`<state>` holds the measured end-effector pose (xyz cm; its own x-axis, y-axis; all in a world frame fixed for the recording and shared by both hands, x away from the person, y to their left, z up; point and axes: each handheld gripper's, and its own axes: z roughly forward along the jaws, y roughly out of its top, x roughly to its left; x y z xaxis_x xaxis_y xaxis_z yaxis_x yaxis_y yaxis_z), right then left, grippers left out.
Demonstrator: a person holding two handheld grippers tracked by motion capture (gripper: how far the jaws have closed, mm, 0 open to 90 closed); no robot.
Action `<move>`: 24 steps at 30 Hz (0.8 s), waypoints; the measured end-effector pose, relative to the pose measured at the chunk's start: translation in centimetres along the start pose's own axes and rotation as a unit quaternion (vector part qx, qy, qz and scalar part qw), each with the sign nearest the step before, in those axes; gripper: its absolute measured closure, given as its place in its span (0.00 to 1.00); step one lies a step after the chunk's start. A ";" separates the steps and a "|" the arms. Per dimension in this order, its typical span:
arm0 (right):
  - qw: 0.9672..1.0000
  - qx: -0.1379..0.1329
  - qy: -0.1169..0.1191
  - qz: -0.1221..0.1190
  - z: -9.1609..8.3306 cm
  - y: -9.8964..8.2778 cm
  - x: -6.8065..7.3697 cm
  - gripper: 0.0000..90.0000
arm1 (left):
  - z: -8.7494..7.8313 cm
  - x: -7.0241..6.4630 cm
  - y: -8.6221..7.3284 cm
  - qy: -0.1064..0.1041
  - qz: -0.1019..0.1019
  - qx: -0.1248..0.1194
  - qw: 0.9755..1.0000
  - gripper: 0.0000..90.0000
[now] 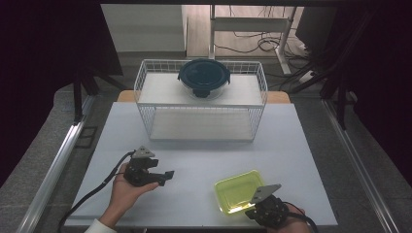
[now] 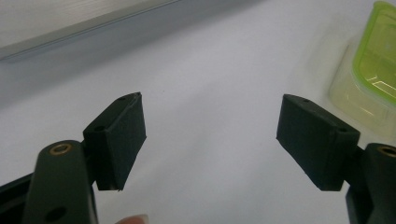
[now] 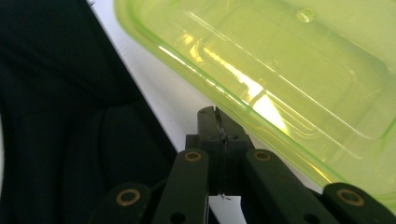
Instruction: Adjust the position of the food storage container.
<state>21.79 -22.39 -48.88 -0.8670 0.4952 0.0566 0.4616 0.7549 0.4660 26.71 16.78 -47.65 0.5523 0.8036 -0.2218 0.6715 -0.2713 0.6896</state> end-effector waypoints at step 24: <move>0.998 -0.033 -0.040 0.032 2.2 2.3 -0.3 0.99 | -0.1 0.6 0.0 0.004 -0.008 -0.001 1.000 0.26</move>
<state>23.53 -19.84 -49.73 -0.8167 0.5767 0.0195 0.5007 0.6915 0.5206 26.95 17.29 -47.75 0.5369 0.8124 -0.2276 0.6795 -0.2565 0.6874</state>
